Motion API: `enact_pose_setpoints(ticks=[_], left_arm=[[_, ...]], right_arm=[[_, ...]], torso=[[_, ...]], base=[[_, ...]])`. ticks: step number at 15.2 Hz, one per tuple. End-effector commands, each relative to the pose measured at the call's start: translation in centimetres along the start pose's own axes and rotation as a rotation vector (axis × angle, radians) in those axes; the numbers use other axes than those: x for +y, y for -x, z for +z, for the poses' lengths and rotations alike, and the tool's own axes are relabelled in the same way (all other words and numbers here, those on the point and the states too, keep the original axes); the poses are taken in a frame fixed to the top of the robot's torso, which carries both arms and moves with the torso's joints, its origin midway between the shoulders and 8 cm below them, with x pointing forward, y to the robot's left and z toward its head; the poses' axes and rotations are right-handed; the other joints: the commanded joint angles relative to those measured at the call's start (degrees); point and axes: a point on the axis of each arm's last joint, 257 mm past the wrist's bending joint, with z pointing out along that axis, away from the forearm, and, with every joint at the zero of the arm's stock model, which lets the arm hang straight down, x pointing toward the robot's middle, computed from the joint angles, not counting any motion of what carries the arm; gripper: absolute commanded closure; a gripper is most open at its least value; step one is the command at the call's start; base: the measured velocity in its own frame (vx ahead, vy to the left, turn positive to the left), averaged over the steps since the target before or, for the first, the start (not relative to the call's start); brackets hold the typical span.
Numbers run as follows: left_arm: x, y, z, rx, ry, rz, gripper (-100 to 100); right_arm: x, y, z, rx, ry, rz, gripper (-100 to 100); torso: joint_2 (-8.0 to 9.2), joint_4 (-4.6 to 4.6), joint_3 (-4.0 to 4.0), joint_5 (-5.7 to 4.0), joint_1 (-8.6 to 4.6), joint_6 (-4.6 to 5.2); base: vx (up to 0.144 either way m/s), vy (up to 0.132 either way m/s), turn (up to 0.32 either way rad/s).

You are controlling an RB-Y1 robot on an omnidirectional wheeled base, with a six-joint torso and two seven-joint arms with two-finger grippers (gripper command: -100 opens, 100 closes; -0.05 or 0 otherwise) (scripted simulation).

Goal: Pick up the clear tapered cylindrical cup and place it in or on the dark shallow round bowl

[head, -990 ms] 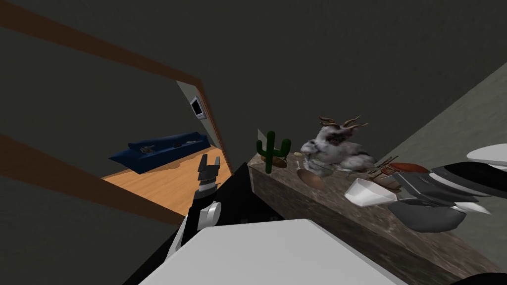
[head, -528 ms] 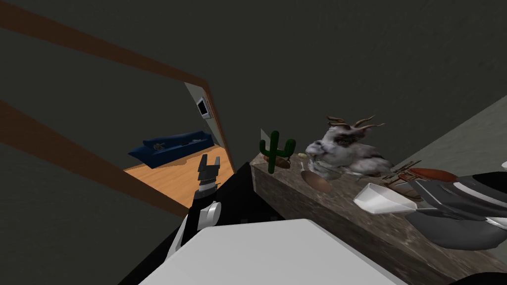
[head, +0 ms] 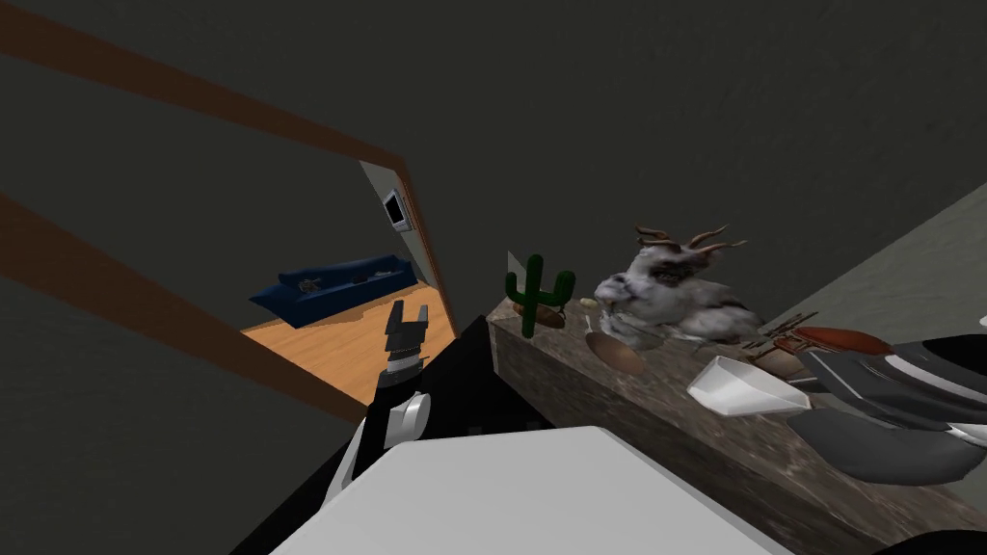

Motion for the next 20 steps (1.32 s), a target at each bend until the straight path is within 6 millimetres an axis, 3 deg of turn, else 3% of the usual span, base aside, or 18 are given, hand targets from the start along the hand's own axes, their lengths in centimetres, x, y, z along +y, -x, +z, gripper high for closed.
enact_pose_setpoints(ticks=[1, 5, 6, 7, 8, 10, 13, 17, 20], left_arm=[[0.0, 0.0, 0.0, 0.000, 0.000, 0.000, 0], [0.0, 0.0, 0.0, 0.000, 0.000, 0.000, 0], [0.0, 0.0, 0.0, 0.000, 0.000, 0.000, 0], [0.0, 0.0, 0.0, 0.000, 0.000, 0.000, 0], [0.0, 0.0, 0.0, 0.000, 0.000, 0.000, 0], [0.0, 0.0, 0.0, 0.000, 0.000, 0.000, 0], [0.0, 0.0, 0.0, 0.000, 0.000, 0.000, 0], [0.0, 0.0, 0.0, 0.000, 0.000, 0.000, 0], [0.0, 0.0, 0.0, 0.000, 0.000, 0.000, 0]], right_arm=[[-0.8, 1.9, -0.3, -0.009, 0.001, -0.025, 100], [-1.6, 3.8, -0.7, -0.018, 0.003, -0.055, 100], [-2.0, 5.1, -0.9, -0.023, 0.005, -0.075, 100], [-1.8, 4.2, -0.8, -0.019, 0.001, -0.064, 100], [0.7, 3.6, 0.4, -0.007, 0.068, -0.078, -100], [1.0, 3.5, 0.6, -0.006, 0.076, -0.080, -100], [4.9, 2.4, 2.1, 0.008, 0.171, -0.097, -100], [4.8, 2.4, 2.1, 0.007, 0.170, -0.096, -100], [6.2, 1.0, 3.7, 0.009, 0.169, -0.078, -100]], torso=[[0.00, 0.00, 0.00, 0.00, 0.00, 0.00], [-0.05, -0.02, -0.03, -0.01, -0.03, -0.03], [-0.05, -0.02, -0.03, -0.02, -0.02, -0.05], [-0.04, -0.01, -0.03, -0.01, -0.03, -0.02], [-0.03, -0.02, -0.02, -0.02, -0.02, -0.04], [-0.14, -0.05, -0.09, -0.02, 0.12, -0.08], [-0.23, -0.07, -0.14, 0.01, 0.17, -0.09], [-0.14, -0.05, -0.09, 0.02, 0.13, -0.06], [-0.06, -0.03, -0.04, -0.03, 0.01, -0.07]], base=[[0.019, -0.022, -0.328], [0.018, -0.016, -0.155], [0.013, -0.015, -0.146], [0.010, -0.008, -0.073], [0.032, 0.022, 0.077], [0.048, 0.041, 0.085], [0.057, 0.040, 0.087], [0.028, 0.024, 0.011], [0.014, -0.004, 0.074]])
